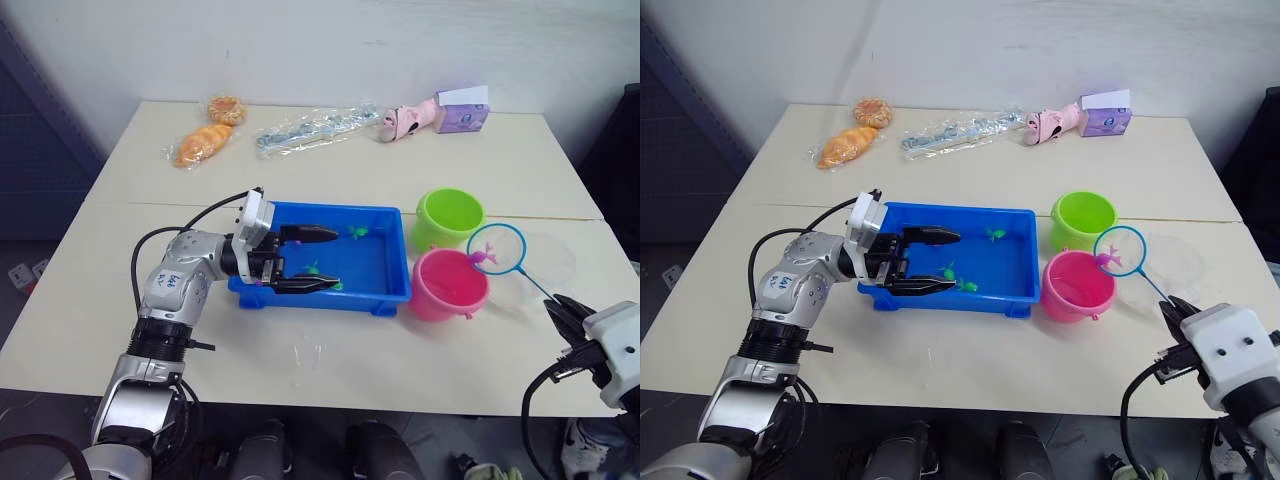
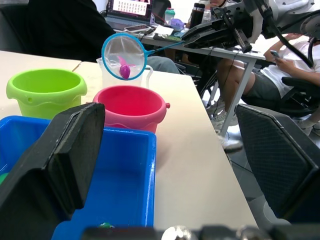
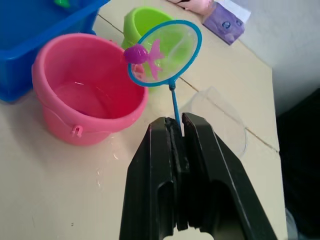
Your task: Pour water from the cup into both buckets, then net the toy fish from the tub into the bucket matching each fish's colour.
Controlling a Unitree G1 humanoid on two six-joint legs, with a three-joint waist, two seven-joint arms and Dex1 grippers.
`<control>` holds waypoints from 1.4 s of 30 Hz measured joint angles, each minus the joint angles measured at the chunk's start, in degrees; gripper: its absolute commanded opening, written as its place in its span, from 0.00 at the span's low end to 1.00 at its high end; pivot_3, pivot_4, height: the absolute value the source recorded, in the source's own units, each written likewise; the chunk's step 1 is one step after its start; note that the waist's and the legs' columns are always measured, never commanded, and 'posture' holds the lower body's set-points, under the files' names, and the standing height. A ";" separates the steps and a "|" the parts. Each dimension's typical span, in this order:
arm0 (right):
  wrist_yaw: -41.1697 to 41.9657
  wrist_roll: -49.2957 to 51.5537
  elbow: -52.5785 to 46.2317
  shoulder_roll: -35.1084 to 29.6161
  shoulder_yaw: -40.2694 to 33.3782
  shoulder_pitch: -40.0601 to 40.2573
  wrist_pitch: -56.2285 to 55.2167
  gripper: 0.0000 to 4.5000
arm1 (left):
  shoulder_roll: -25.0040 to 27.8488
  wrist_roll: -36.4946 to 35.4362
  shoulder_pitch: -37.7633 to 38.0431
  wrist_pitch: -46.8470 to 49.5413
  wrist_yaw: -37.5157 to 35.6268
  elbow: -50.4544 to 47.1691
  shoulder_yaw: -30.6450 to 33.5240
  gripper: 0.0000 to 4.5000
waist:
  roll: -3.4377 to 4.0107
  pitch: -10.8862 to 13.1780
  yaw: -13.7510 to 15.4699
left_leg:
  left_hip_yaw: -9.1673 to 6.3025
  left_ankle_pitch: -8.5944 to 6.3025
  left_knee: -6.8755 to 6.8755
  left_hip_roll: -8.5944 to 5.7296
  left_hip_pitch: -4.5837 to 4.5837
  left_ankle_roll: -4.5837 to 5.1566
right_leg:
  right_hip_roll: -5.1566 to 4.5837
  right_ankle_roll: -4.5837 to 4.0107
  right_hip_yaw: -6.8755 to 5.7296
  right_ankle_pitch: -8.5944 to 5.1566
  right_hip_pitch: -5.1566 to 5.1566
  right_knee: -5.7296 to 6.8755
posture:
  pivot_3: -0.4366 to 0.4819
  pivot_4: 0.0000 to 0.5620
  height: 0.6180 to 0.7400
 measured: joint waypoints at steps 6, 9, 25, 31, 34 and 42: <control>0.50 -17.75 3.53 -6.03 2.40 2.08 -15.86 0.00 | 0.19 0.86 0.00 -0.83 -0.48 0.00 -0.06 0.99 | -0.01 0.00 0.58 | 0.02 0.04 0.03 0.02 0.03 -0.04 | 0.05 0.00 0.01 0.00 0.00 0.02 | 0.48 0.27 1.00; 0.43 -23.57 6.74 -5.56 3.99 2.17 -19.51 0.00 | 1.37 1.41 -0.42 -1.78 -1.03 1.26 0.00 0.99 | -0.01 0.00 0.99 | 0.05 0.05 0.06 0.01 0.03 -0.04 | 0.04 0.00 0.03 0.00 0.00 0.04 | 0.48 0.27 1.00; 0.33 28.89 -1.03 -7.51 13.03 -30.51 18.34 0.00 | 13.65 4.22 1.65 -11.95 -1.63 16.06 9.74 0.99 | -0.02 0.00 -0.61 | -0.10 0.08 0.15 0.12 0.04 0.08 | -0.07 -0.04 -0.02 0.01 0.00 0.20 | 0.48 0.27 1.00; -4.75 29.55 9.91 -4.98 32.22 -52.60 32.49 0.00 | 17.33 2.97 11.70 -9.59 1.28 13.63 15.70 0.99 | -0.04 0.00 -0.79 | -0.13 0.08 0.13 0.10 -0.06 0.10 | -0.11 -0.07 -0.06 0.02 -0.17 0.29 | 0.48 0.27 1.00; -6.74 25.81 18.26 -2.40 40.59 -60.99 37.09 0.00 | 17.60 2.12 14.19 -8.26 3.06 10.53 17.08 0.99 | -0.04 0.01 -0.63 | -0.12 0.07 0.22 0.08 -0.13 0.13 | -0.17 -0.08 -0.07 0.03 -0.20 0.35 | 0.48 0.27 1.00; -5.74 13.76 33.00 -1.97 53.07 -72.33 37.45 0.00 | 17.55 1.67 18.93 -6.78 9.19 0.34 19.41 0.99 | -0.05 0.00 -0.72 | -0.08 -0.07 0.22 -0.12 -0.18 0.36 | -0.37 -0.09 -0.10 0.05 -0.19 0.37 | 0.48 0.27 1.00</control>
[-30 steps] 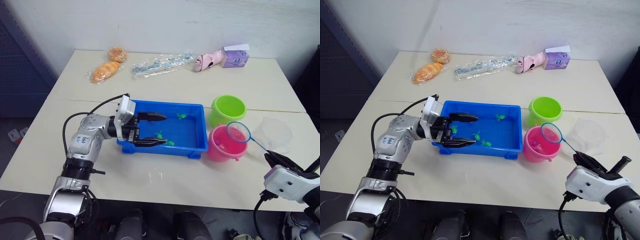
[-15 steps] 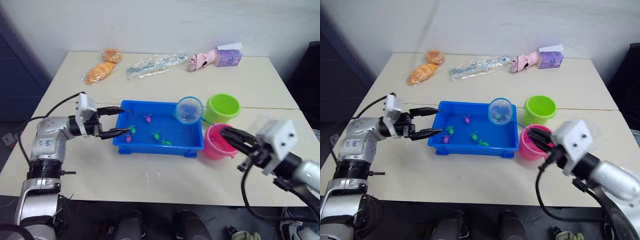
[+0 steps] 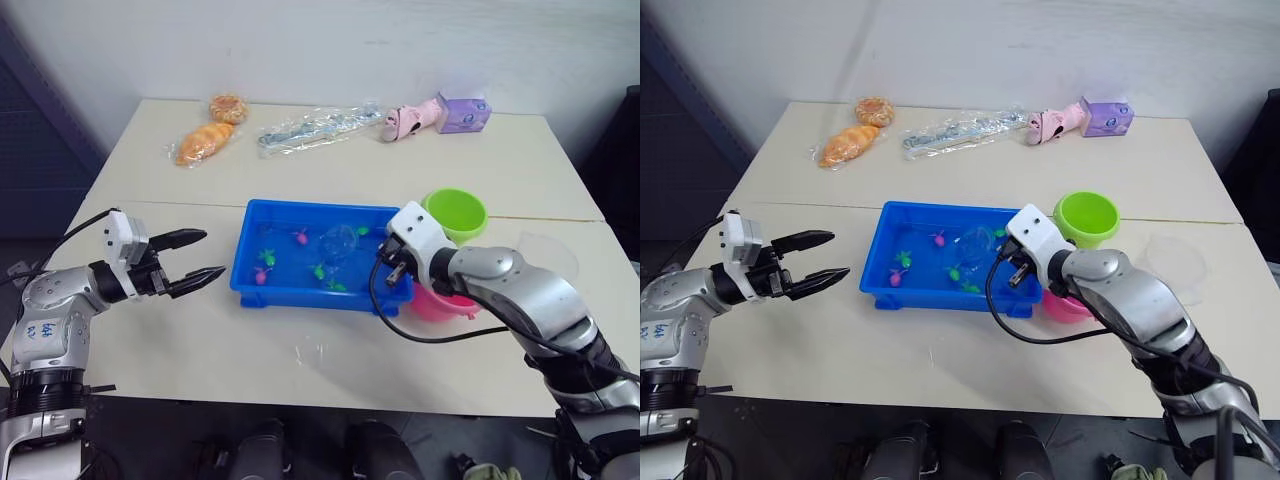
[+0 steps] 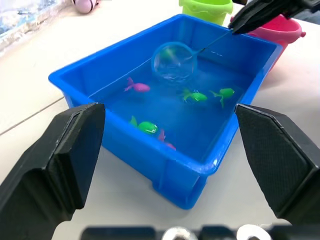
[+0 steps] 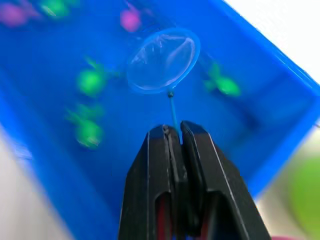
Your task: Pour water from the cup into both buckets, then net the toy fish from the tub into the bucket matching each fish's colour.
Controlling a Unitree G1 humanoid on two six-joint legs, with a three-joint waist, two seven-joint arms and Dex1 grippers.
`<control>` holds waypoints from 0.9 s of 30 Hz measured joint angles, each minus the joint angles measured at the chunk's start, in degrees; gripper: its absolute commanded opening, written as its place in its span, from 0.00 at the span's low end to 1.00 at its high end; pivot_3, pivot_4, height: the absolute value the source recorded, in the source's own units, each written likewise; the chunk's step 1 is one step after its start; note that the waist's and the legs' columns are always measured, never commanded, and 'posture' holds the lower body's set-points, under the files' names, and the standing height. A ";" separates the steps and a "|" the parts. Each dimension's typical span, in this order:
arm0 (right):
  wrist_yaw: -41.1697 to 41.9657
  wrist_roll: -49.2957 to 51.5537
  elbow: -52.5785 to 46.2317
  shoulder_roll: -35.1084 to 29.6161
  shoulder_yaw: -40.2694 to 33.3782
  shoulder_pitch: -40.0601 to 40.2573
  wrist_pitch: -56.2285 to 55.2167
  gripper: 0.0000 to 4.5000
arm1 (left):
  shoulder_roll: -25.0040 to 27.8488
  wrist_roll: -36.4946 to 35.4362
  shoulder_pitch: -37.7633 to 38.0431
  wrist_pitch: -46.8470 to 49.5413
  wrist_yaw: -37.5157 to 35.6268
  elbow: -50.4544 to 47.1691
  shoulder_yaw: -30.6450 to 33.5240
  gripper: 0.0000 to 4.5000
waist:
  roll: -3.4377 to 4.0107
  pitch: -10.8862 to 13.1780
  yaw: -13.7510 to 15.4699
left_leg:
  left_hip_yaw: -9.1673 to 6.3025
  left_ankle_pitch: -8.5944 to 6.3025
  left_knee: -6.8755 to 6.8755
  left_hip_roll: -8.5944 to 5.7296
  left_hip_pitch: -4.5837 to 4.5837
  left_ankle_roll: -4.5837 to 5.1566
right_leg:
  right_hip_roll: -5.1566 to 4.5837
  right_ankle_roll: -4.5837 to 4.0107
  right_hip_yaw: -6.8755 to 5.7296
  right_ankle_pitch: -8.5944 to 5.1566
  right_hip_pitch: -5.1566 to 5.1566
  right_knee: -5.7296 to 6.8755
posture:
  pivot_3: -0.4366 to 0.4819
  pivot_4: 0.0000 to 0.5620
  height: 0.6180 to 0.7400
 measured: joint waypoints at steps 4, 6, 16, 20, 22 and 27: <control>1.64 -1.35 3.85 3.52 1.08 -1.82 -0.04 0.00 | -0.44 -0.21 2.27 0.54 1.58 -3.01 0.17 0.99 | 0.00 0.00 -0.52 | 0.04 0.04 -0.08 0.09 0.01 -0.08 | 0.13 0.00 0.00 0.00 -0.04 0.06 | 0.48 0.27 1.00; 2.65 -1.98 5.30 5.72 2.41 -2.36 -0.48 0.00 | -0.49 -0.23 2.85 0.53 2.15 -3.45 0.21 0.99 | 0.00 0.00 -0.63 | 0.04 0.06 -0.08 0.10 0.02 -0.12 | 0.13 0.00 0.00 0.00 -0.06 0.06 | 0.48 0.27 1.00; 2.96 -4.05 13.74 17.07 1.98 -4.38 -2.88 0.00 | -0.78 -0.24 3.67 0.31 2.96 -4.17 0.25 0.99 | -0.01 0.00 -0.63 | 0.04 0.05 -0.12 0.09 0.01 -0.11 | 0.13 -0.01 0.00 0.00 -0.06 0.11 | 0.48 0.27 1.00; 2.96 -4.32 14.58 19.27 -0.33 -4.17 -4.71 0.00 | -0.78 -0.24 3.66 0.31 2.99 -4.84 0.14 0.99 | -0.01 0.00 -0.63 | 0.05 0.05 -0.12 0.09 0.01 -0.11 | 0.13 -0.01 0.00 0.00 -0.06 0.11 | 0.48 0.27 1.00; 3.42 -4.20 13.32 19.26 -2.00 -3.11 -5.52 0.00 | -0.79 -0.24 3.55 0.31 3.00 -4.91 -0.15 0.99 | -0.01 0.00 -0.62 | 0.05 0.05 -0.15 0.09 0.01 -0.11 | 0.13 -0.01 0.00 0.00 -0.06 0.11 | 0.48 0.27 1.00; 4.36 -2.63 8.60 19.15 -5.39 1.29 -6.32 0.00 | -0.89 -0.25 3.01 0.32 2.98 -4.87 -0.72 0.99 | 0.00 0.00 -0.46 | 0.04 0.05 -0.18 0.09 0.01 -0.12 | 0.13 -0.01 0.00 0.00 -0.06 0.10 | 0.48 0.27 1.00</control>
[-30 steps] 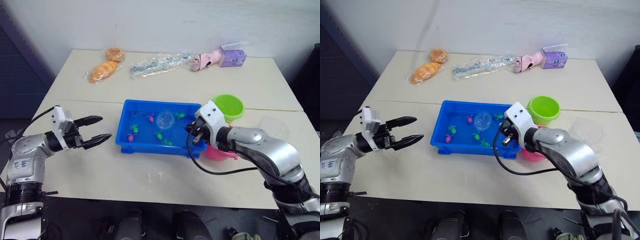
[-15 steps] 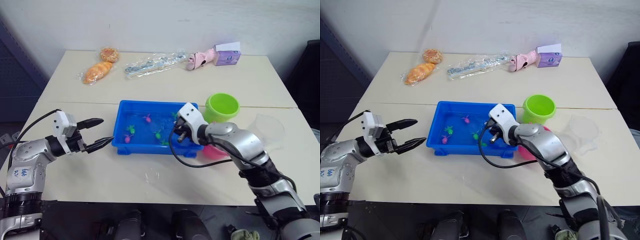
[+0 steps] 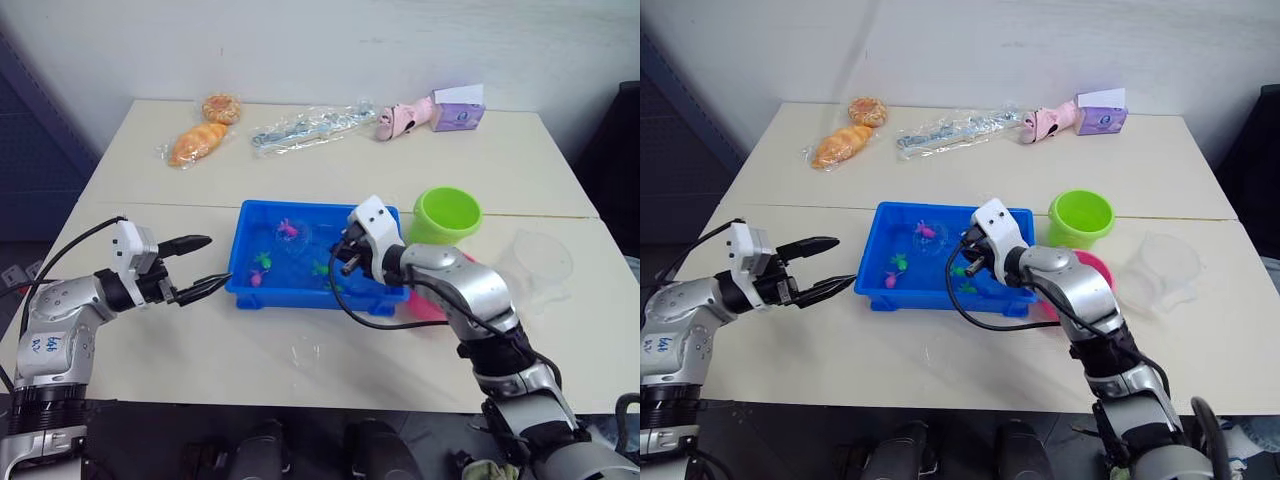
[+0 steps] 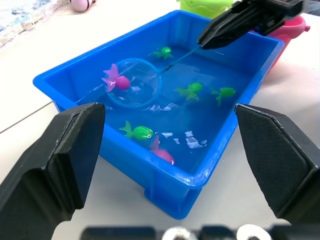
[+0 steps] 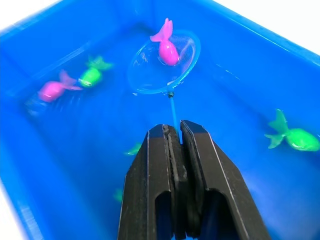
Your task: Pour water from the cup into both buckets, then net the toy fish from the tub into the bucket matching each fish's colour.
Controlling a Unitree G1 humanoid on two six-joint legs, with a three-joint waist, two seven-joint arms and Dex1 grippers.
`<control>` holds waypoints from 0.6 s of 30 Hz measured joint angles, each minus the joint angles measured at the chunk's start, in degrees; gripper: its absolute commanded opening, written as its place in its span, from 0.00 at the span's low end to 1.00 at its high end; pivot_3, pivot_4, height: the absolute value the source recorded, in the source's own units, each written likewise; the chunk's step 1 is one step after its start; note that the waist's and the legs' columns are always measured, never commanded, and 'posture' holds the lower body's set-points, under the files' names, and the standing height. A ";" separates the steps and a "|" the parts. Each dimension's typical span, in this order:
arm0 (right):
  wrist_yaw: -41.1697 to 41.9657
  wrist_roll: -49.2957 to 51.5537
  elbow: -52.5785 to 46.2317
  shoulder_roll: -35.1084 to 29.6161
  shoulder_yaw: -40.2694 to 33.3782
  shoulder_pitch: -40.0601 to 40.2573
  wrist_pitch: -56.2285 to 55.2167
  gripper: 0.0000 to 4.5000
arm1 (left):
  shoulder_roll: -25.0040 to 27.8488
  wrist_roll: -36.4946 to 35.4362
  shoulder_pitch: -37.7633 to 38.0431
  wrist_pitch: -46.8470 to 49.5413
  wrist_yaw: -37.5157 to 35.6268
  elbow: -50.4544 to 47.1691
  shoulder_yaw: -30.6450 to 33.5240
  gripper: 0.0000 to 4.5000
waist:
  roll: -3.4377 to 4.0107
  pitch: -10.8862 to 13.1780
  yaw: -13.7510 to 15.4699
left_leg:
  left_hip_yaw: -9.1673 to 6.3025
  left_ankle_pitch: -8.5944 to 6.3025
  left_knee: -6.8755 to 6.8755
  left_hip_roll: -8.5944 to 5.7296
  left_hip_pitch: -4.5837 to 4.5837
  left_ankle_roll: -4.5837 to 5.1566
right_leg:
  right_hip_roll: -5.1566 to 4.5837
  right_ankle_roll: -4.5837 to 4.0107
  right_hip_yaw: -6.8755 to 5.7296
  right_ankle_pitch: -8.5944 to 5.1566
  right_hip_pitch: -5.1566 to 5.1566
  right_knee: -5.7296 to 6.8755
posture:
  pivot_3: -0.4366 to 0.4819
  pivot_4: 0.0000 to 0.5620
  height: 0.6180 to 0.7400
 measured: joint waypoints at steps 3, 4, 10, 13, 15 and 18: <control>0.03 1.36 -3.18 -0.02 -2.59 2.55 0.26 0.00 | -0.23 -0.01 -0.99 -0.01 -0.14 0.02 -0.48 0.99 | 0.00 0.00 0.08 | 0.01 0.00 0.00 0.00 0.00 0.00 | 0.00 0.00 0.00 0.00 0.00 -0.01 | 0.48 0.27 1.00; 0.29 2.74 -5.54 -0.19 -4.16 4.12 0.50 0.00 | -0.33 -0.03 -1.63 -0.01 -0.25 0.07 -0.77 0.99 | 0.00 0.00 0.10 | 0.01 0.00 -0.02 0.00 0.01 -0.01 | 0.01 0.00 0.01 0.00 0.00 -0.02 | 0.48 0.27 1.00; 1.52 8.49 -14.84 -2.93 -10.45 8.32 4.80 0.00 | -1.50 -0.19 -4.73 0.19 -1.31 0.34 -2.44 0.99 | 0.00 0.00 0.45 | 0.01 -0.01 -0.04 0.00 0.00 -0.01 | 0.02 0.00 0.01 0.00 0.01 -0.05 | 0.48 0.27 1.00; 2.66 12.70 -20.72 -6.18 -15.60 11.66 6.58 0.00 | -2.33 -0.46 -7.74 0.42 -2.57 0.91 -3.52 0.99 | 0.00 0.00 0.61 | -0.01 -0.02 -0.03 -0.01 0.00 0.01 | 0.01 0.00 0.00 0.00 0.04 -0.08 | 0.48 0.27 1.00; 2.94 14.88 -24.12 -8.02 -18.85 14.05 7.33 0.00 | -3.23 -0.65 -9.56 0.80 -3.22 1.09 -4.47 0.99 | 0.00 0.00 0.73 | -0.01 -0.02 -0.03 -0.02 0.01 0.02 | 0.01 0.00 -0.01 0.00 0.07 -0.11 | 0.48 0.27 1.00; 2.36 18.36 -29.39 -10.13 -25.15 18.19 8.49 0.00 | -4.14 -1.42 -11.55 2.14 -5.02 1.32 -6.53 0.99 | -0.01 0.00 0.71 | -0.02 -0.03 -0.03 -0.02 0.01 0.02 | 0.04 0.00 -0.01 0.00 0.09 -0.12 | 0.48 0.27 1.00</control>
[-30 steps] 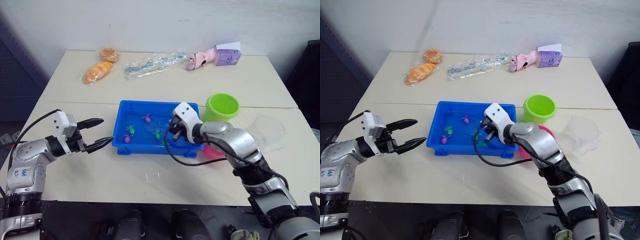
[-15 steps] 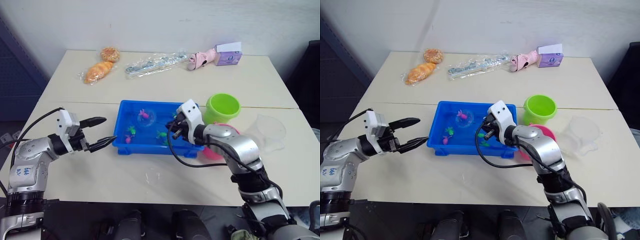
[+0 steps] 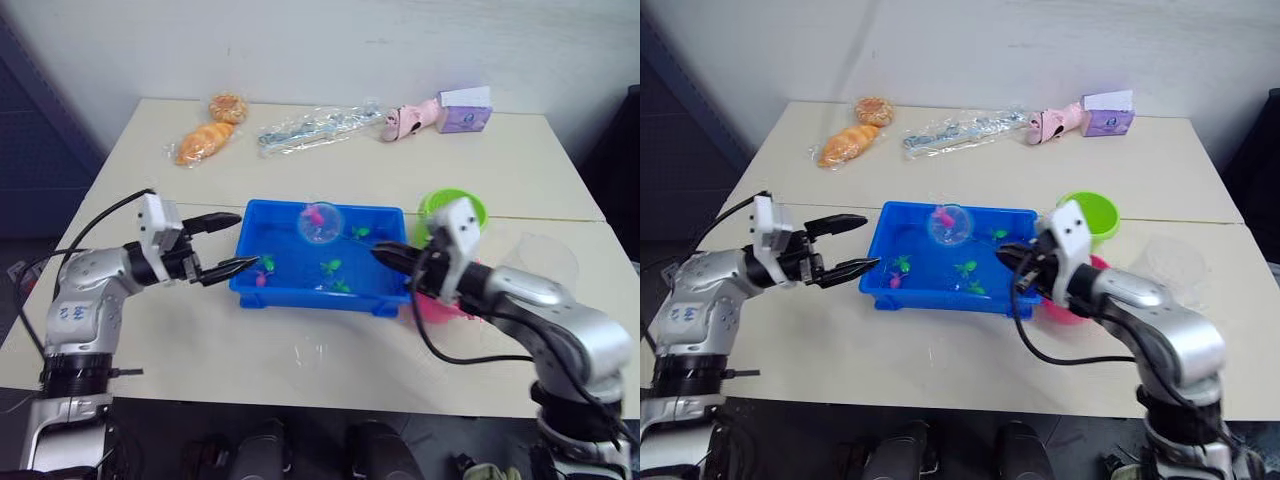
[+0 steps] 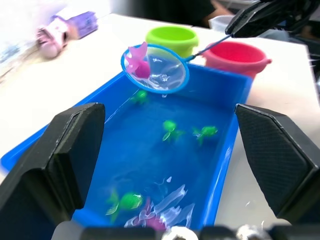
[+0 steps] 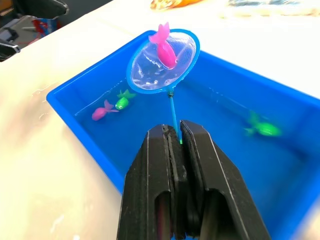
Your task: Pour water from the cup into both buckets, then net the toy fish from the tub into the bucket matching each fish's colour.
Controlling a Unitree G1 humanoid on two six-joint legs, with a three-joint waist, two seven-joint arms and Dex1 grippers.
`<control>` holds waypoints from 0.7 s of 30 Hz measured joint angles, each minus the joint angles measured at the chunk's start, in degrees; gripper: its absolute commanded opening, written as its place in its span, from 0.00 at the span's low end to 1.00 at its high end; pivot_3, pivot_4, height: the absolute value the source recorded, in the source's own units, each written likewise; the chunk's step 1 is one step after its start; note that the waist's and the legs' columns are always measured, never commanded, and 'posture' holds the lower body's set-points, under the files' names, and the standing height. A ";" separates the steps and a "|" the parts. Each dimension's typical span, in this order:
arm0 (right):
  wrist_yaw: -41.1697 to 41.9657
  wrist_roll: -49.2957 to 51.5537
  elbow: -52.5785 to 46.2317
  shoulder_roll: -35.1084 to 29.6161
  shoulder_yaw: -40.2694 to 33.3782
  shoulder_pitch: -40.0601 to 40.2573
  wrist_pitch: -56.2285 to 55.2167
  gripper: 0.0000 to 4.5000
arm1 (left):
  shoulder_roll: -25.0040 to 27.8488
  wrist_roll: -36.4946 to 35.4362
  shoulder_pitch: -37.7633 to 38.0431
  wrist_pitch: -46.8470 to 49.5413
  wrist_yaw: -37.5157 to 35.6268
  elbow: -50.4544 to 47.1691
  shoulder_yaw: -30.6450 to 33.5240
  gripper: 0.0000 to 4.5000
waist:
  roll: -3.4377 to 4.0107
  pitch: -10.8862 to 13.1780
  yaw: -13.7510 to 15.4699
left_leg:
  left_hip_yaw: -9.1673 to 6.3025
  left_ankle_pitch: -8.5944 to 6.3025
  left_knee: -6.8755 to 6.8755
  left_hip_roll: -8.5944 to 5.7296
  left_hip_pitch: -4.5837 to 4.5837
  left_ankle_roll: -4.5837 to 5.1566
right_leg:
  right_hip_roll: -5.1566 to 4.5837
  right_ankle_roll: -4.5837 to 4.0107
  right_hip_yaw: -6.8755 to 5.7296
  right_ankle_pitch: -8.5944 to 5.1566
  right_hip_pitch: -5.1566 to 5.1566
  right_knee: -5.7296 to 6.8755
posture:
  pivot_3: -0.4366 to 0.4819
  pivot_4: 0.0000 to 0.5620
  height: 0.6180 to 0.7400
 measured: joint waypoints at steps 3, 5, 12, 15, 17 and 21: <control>-1.42 2.27 -3.91 -1.50 -5.70 3.65 0.82 0.00 | -0.61 -0.25 -1.72 0.92 -1.72 0.40 -1.49 0.99 | 0.00 0.00 -0.16 | 0.02 0.02 0.00 0.02 0.01 -0.04 | 0.04 0.00 0.02 0.00 -0.01 0.01 | 0.48 0.27 1.00; -2.58 4.76 -7.06 -2.35 -11.17 7.24 1.80 0.00 | -1.61 -0.30 -3.71 1.37 -2.98 0.92 -2.83 0.99 | 0.00 0.00 0.00 | 0.01 0.04 -0.01 0.02 0.01 -0.07 | 0.06 0.00 0.02 0.00 -0.01 0.00 | 0.48 0.27 1.00; -1.96 11.15 -13.02 -6.12 -32.39 26.75 1.89 0.00 | -5.58 -0.07 -9.17 0.89 -7.57 5.76 -6.83 0.99 | 0.00 0.00 1.27 | 0.06 0.00 0.02 0.00 0.05 0.00 | 0.10 0.03 0.06 0.01 0.12 -0.13 | 0.48 0.27 1.00; -1.18 12.28 -14.00 -5.95 -38.88 32.85 -1.67 0.00 | -7.68 0.20 -10.99 0.01 -9.11 7.71 -8.84 0.99 | 0.00 0.00 1.04 | 0.10 0.03 0.05 0.02 0.13 -0.02 | 0.13 0.04 0.13 0.01 0.12 -0.23 | 0.48 0.27 1.00; -0.41 11.99 -14.38 -5.75 -40.40 36.20 -4.11 0.00 | -8.45 0.43 -11.46 -0.36 -9.76 8.08 -9.35 0.99 | 0.00 0.00 1.26 | 0.06 0.06 0.04 0.04 0.14 -0.07 | 0.16 0.05 0.11 0.01 0.12 -0.23 | 0.48 0.27 1.00; 0.11 7.83 -14.93 -5.02 -39.77 42.20 -10.12 0.00 | -8.80 1.06 -12.22 -0.98 -10.81 10.00 -9.86 0.99 | 0.00 0.00 1.14 | 0.10 0.08 0.05 0.05 0.14 -0.10 | 0.17 0.05 0.15 0.01 0.10 -0.21 | 0.48 0.27 1.00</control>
